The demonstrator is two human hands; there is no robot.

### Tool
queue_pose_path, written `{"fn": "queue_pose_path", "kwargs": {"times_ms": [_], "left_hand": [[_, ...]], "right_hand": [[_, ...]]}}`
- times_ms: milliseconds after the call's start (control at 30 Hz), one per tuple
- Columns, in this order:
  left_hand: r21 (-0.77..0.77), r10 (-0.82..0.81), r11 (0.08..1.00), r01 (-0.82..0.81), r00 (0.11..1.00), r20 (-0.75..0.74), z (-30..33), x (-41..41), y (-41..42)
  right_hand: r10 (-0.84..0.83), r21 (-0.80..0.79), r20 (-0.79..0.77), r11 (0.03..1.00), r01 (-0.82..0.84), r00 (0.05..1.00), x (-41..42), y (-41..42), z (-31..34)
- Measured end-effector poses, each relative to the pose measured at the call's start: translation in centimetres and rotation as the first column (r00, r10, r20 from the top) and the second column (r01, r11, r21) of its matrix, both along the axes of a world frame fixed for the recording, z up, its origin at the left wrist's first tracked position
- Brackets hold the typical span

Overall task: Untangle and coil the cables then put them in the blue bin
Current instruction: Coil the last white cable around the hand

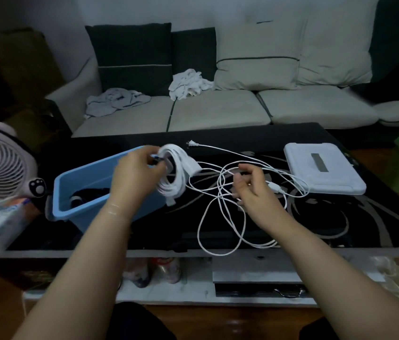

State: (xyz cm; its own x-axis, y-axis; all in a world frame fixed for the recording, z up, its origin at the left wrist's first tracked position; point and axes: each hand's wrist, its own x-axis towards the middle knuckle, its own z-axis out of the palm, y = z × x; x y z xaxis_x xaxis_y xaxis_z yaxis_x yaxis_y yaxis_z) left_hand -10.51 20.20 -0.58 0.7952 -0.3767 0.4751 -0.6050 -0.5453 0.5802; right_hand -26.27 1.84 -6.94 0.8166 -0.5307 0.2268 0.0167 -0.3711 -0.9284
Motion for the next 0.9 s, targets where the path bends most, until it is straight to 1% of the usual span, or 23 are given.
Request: {"fn": "queue_pose_path", "kwargs": {"times_ms": [67, 167, 233, 300, 333, 367, 467, 533, 567, 600, 633, 667, 700, 733, 800, 833, 867, 900], "left_hand": [[-0.087, -0.008, 0.996, -0.003, 0.992, -0.128, 1.4, 2.7, 1.5], [-0.246, -0.052, 0.968, -0.040, 0.933, -0.356, 2.2, 6.0, 3.3], [-0.289, -0.016, 0.950, -0.119, 0.905, -0.426, 2.1, 7.9, 4.3], [-0.297, 0.049, 0.932, -0.207, 0.885, -0.464, 1.6, 9.6, 5.2], [-0.271, 0.089, 0.932, -0.241, 0.876, -0.475, 1.2, 10.3, 5.7], [-0.212, 0.134, 0.942, -0.261, 0.869, -0.476, 0.7, 11.0, 6.1], [0.076, 0.284, 0.957, -0.279, 0.855, -0.433, -0.7, 12.3, 7.1], [0.290, 0.342, 0.925, -0.245, 0.868, -0.360, -1.2, 12.4, 7.5], [0.396, 0.363, 0.890, -0.227, 0.878, -0.311, -1.3, 12.2, 7.6], [0.471, 0.377, 0.853, -0.226, 0.891, -0.255, -1.4, 11.9, 7.6], [0.496, 0.374, 0.836, -0.237, 0.906, -0.199, -1.7, 11.6, 7.6], [0.484, 0.347, 0.843, -0.235, 0.925, -0.156, -1.9, 11.3, 7.5], [0.472, 0.295, 0.860, -0.193, 0.944, -0.151, -2.1, 11.0, 7.4], [0.478, 0.236, 0.870, -0.117, 0.952, -0.197, -2.2, 10.7, 7.2], [0.519, 0.179, 0.855, 0.022, 0.926, -0.334, -2.5, 10.2, 7.0], [0.522, 0.177, 0.853, 0.032, 0.922, -0.345, -2.4, 10.1, 6.9], [0.515, 0.185, 0.857, 0.006, 0.929, -0.319, -2.3, 10.0, 6.9], [0.494, 0.194, 0.868, -0.044, 0.946, -0.258, -2.1, 9.7, 6.6]], "right_hand": [[0.004, -0.033, -0.070, 0.999, -0.006, 0.998, 0.2, -0.3, -0.5], [-0.015, -0.205, -0.260, 0.978, -0.040, 0.965, 0.5, -0.7, -1.8], [-0.002, -0.269, -0.350, 0.958, -0.098, 0.937, 0.5, -0.5, -2.2], [0.044, -0.257, -0.385, 0.954, -0.153, 0.922, 0.5, -0.4, -2.5], [0.060, -0.259, -0.394, 0.950, -0.174, 0.917, 0.6, -0.3, -2.5], [0.066, -0.267, -0.401, 0.946, -0.186, 0.914, 0.6, -0.3, -2.6], [0.065, -0.284, -0.411, 0.939, -0.196, 0.909, 0.6, -0.4, -2.7], [0.062, -0.287, -0.423, 0.937, -0.199, 0.904, 0.6, -0.5, -2.8], [0.057, -0.290, -0.429, 0.936, -0.198, 0.901, 0.6, -0.6, -2.8], [0.053, -0.293, -0.433, 0.936, -0.196, 0.900, 0.6, -0.7, -2.9], [0.053, -0.292, -0.436, 0.936, -0.197, 0.899, 0.6, -0.8, -3.0], [0.055, -0.291, -0.437, 0.936, -0.199, 0.898, 0.6, -0.9, -3.0], [0.055, -0.289, -0.441, 0.936, -0.200, 0.896, 0.5, -0.9, -3.1], [0.053, -0.287, -0.444, 0.937, -0.198, 0.895, 0.5, -1.0, -3.1], [0.039, -0.301, -0.453, 0.934, -0.194, 0.890, 0.3, -1.3, -3.2], [0.020, -0.324, -0.454, 0.928, -0.186, 0.891, 0.4, -1.5, -3.1], [-0.006, -0.353, -0.454, 0.919, -0.174, 0.891, 0.3, -1.7, -3.1], [-0.036, -0.386, -0.452, 0.909, -0.159, 0.891, 0.2, -1.9, -3.1]]}}
